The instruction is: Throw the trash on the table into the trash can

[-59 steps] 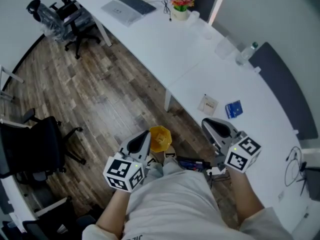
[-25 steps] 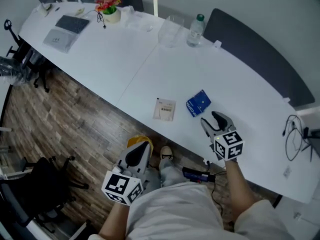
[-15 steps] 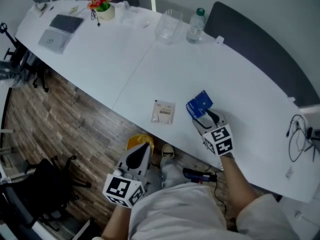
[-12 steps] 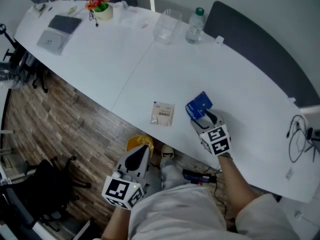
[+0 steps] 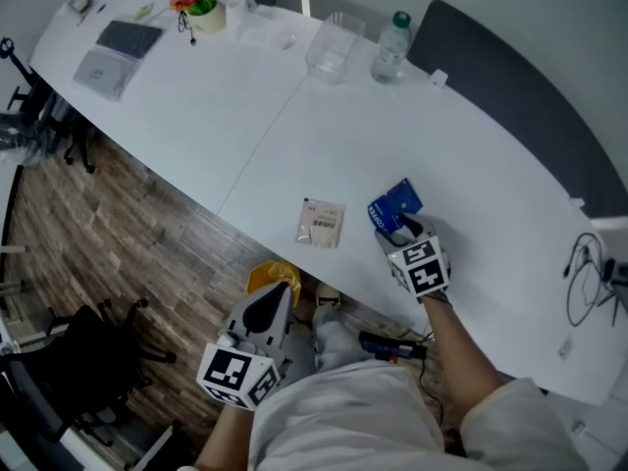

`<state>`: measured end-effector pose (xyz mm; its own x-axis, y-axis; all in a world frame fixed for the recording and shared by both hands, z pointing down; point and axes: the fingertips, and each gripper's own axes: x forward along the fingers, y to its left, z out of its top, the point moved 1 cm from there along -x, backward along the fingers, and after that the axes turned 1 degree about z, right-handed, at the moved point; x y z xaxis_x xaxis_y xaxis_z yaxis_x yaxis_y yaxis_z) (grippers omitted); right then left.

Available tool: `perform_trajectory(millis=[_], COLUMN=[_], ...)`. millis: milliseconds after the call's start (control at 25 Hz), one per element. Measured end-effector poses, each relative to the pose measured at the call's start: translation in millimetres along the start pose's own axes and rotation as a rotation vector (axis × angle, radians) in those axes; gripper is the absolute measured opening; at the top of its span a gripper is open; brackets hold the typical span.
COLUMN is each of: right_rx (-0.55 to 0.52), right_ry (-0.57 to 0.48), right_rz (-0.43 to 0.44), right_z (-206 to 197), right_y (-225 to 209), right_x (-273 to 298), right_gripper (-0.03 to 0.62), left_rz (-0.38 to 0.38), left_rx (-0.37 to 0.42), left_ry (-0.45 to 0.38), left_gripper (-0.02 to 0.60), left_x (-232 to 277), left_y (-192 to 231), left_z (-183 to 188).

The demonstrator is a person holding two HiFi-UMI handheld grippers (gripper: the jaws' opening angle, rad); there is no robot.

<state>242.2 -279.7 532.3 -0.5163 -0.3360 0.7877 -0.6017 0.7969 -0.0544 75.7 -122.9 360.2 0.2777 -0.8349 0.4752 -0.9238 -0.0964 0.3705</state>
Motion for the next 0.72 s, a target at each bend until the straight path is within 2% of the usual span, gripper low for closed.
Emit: perform_trajectory(millis=[160, 240, 400, 720], right_rx=[-0.007, 0.003, 0.008, 0.003], right_ry=[-0.002, -0.009, -0.033, -0.114], right_rz=[-0.004, -0.004, 0.001, -0.035], right_z=[2, 1, 6, 21], right_y=[-1, -2, 0, 2], right_x=[1, 2, -1, -24], right_gripper=[0.207, 0.129, 0.066, 0.038], left_rz=[0.003, 0.005, 0.011, 0.018], left_rx=[-0.006, -0.009, 0.003, 0.01], left_ry=[0.002, 0.002, -0.003, -0.026], left_gripper=[0.002, 0.002, 0.002, 0.002], left_x=[0, -2, -5, -16], left_y=[0, 0, 0, 1], left_z=[-3, -4, -6, -2])
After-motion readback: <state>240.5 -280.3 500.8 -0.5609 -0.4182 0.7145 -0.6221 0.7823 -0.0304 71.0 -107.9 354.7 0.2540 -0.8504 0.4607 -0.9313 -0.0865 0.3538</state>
